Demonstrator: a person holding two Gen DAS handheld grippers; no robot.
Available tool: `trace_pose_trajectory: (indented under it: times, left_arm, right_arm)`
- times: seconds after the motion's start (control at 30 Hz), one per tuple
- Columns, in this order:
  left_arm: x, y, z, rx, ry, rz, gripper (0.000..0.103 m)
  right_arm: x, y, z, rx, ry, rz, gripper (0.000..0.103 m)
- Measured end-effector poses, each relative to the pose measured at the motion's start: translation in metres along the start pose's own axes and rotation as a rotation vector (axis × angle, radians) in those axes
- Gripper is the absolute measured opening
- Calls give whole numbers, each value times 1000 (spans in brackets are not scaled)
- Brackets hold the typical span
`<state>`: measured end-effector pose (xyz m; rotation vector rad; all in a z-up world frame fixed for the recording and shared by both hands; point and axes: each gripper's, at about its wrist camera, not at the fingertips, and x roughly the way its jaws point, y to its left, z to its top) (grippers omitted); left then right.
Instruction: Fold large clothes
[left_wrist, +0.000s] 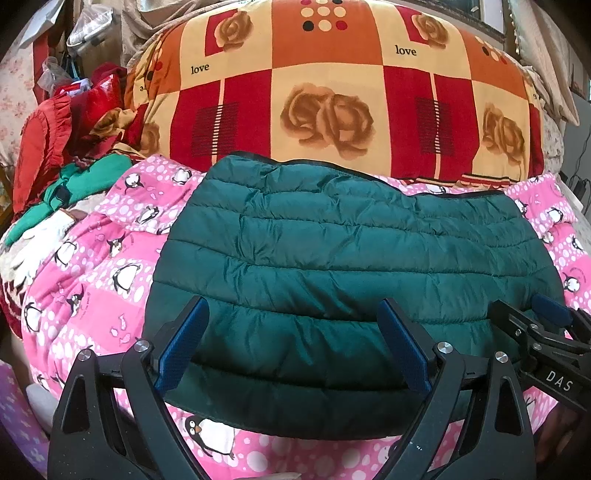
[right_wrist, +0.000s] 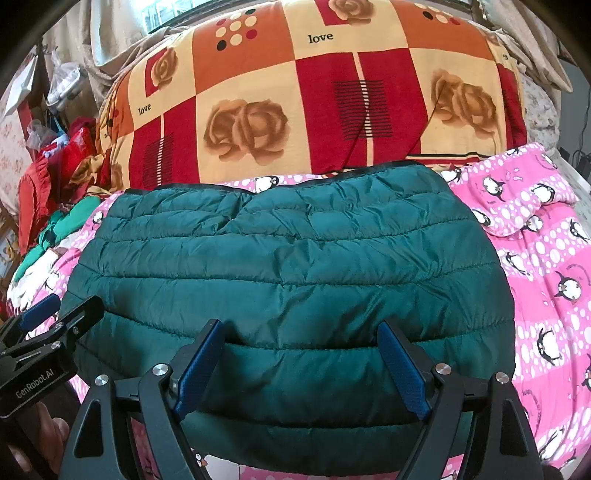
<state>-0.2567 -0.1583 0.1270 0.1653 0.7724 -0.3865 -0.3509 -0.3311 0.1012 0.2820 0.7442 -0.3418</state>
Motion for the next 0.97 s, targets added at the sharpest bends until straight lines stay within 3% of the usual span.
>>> trace_pose_trajectory:
  times: [0.97]
  left_arm:
    - [11,1,-1,-3,31,-20,93]
  right_arm:
    - [8,0,1,-7,6,4,84]
